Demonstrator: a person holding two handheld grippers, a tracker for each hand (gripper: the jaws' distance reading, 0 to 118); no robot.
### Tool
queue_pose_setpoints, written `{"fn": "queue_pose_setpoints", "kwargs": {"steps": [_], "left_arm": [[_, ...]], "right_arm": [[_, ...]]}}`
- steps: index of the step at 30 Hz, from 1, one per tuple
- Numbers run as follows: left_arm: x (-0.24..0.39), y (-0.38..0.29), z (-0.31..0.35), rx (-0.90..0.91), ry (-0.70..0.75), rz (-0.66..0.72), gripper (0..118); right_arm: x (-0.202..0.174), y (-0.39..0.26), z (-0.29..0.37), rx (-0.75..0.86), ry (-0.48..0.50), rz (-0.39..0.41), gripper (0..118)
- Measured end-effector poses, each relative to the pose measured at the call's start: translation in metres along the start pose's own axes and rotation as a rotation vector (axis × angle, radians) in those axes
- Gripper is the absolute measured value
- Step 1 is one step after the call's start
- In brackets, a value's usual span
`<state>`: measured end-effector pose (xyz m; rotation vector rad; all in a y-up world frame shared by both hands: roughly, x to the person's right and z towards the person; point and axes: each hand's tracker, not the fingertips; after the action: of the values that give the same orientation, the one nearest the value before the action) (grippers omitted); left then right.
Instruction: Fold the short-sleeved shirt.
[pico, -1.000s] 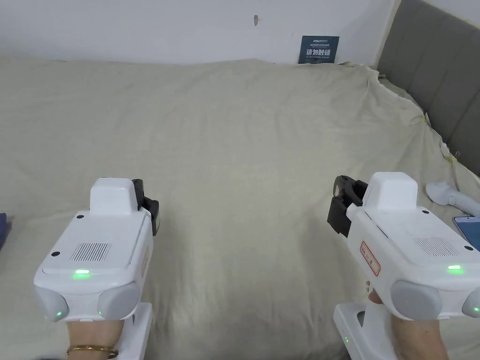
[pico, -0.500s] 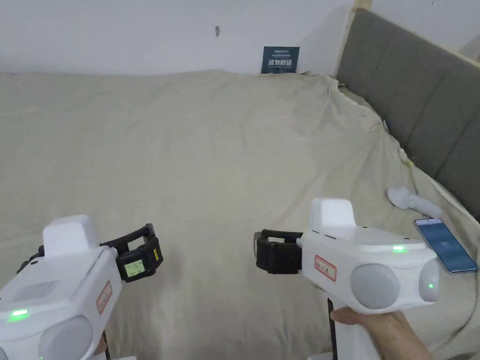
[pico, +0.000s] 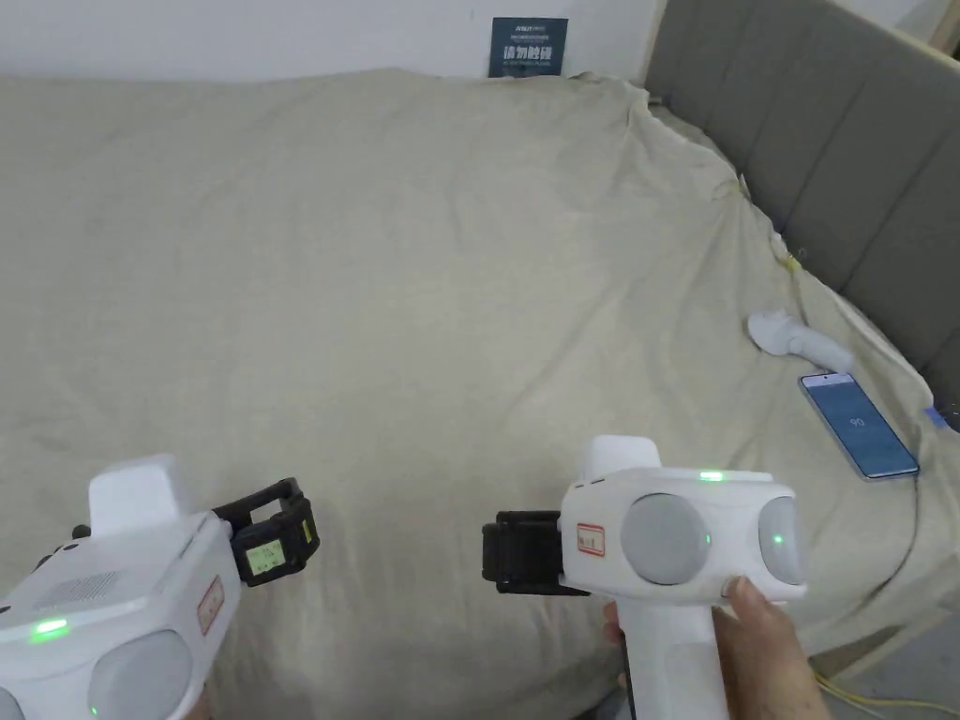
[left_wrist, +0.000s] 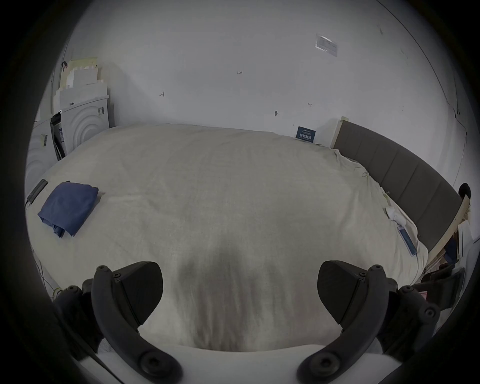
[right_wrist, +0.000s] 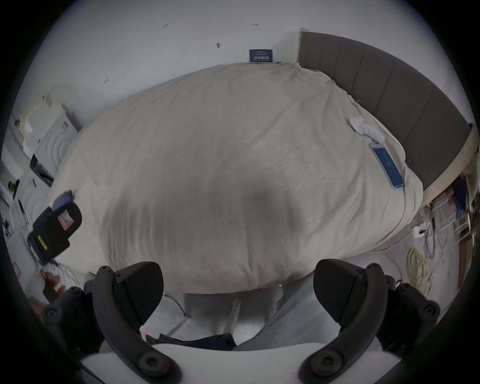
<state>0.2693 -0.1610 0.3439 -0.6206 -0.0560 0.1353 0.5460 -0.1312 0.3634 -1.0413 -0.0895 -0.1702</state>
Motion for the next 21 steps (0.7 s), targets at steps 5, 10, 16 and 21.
{"fn": "queue_pose_setpoints", "kwargs": {"steps": [5,10,16,21], "left_arm": [[0.002,-0.003,-0.001,0.013,0.016,-0.041,118],[-0.002,-0.008,0.001,0.016,0.016,-0.03,118],[-0.008,-0.016,-0.001,-0.009,0.03,0.009,118],[-0.018,-0.026,-0.011,-0.066,0.056,0.055,118]], "right_arm": [[0.008,0.006,-0.01,-0.044,-0.02,-0.04,115],[0.008,0.005,-0.011,-0.049,-0.08,-0.074,115],[0.0,-0.006,-0.014,0.033,-0.074,-0.023,115],[0.002,-0.036,-0.038,0.064,0.061,-0.055,115]]}}
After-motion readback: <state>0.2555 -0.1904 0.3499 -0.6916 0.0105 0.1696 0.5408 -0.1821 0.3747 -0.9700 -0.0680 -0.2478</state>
